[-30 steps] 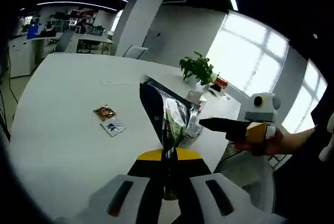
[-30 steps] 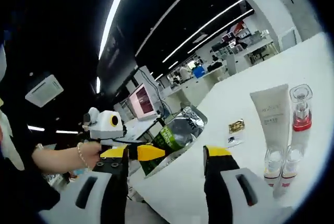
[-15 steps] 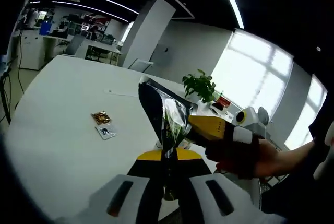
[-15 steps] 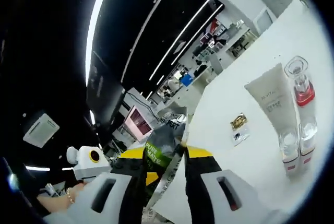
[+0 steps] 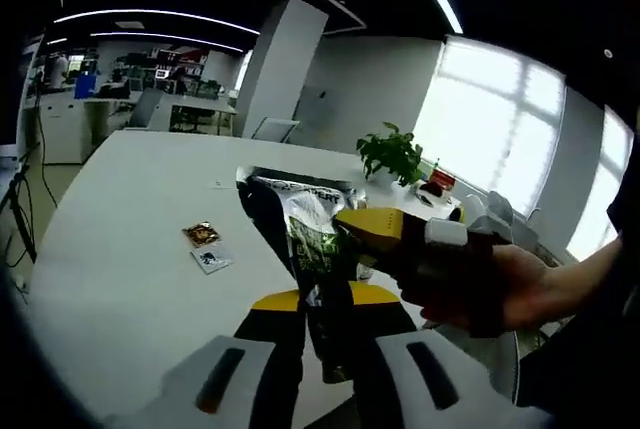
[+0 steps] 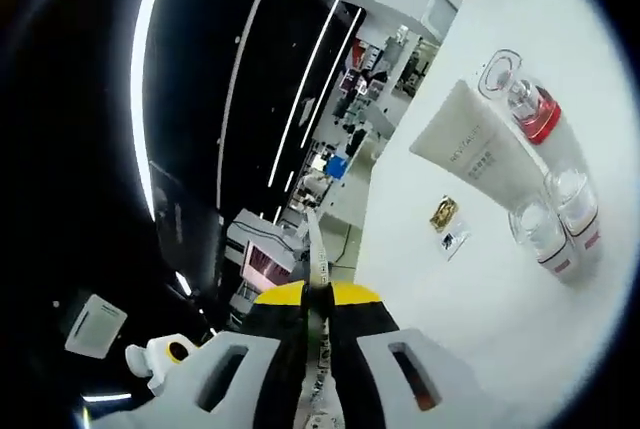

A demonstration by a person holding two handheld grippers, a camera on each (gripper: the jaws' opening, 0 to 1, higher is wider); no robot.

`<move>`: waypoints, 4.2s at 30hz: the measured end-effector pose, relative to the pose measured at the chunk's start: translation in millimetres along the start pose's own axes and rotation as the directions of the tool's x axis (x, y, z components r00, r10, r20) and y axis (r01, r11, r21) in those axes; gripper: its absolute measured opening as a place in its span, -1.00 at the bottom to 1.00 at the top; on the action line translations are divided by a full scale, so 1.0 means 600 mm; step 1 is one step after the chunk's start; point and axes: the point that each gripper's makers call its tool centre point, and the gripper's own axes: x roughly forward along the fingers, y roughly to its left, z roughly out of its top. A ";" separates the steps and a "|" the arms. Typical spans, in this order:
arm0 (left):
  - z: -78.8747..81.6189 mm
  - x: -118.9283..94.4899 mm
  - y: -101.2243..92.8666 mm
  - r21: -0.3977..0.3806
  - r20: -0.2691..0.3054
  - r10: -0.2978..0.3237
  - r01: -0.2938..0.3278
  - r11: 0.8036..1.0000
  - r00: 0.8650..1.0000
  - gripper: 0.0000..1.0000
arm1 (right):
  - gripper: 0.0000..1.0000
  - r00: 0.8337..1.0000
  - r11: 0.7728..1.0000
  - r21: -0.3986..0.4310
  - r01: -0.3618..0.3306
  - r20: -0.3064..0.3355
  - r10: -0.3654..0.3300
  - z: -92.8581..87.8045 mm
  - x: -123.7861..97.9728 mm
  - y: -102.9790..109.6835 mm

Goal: Arrange the skincare products in the storage area until every visible bottle or jar stands upright without overlapping.

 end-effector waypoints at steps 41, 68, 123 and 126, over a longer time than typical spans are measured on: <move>0.073 -0.047 -0.087 -0.346 0.259 -0.490 0.553 0.758 0.833 -1.00 | -0.98 0.942 0.951 -0.015 -0.309 -0.143 0.303 0.039 -0.022 0.113; 0.106 -0.030 -0.078 -0.306 0.291 -0.422 0.502 0.809 0.859 -0.99 | -0.97 0.922 0.923 -0.031 -0.383 -0.082 0.380 0.002 -0.066 0.124; -0.023 0.054 -0.021 -0.583 0.146 -0.340 0.359 0.729 0.929 -1.00 | 0.05 0.951 0.854 -0.483 -0.193 -0.306 0.042 -0.042 -0.093 -0.016; -0.038 0.065 -0.015 -0.583 0.117 -0.339 0.341 0.738 0.934 -1.00 | 0.08 0.949 0.849 -0.489 -0.199 -0.313 0.042 -0.042 -0.103 -0.015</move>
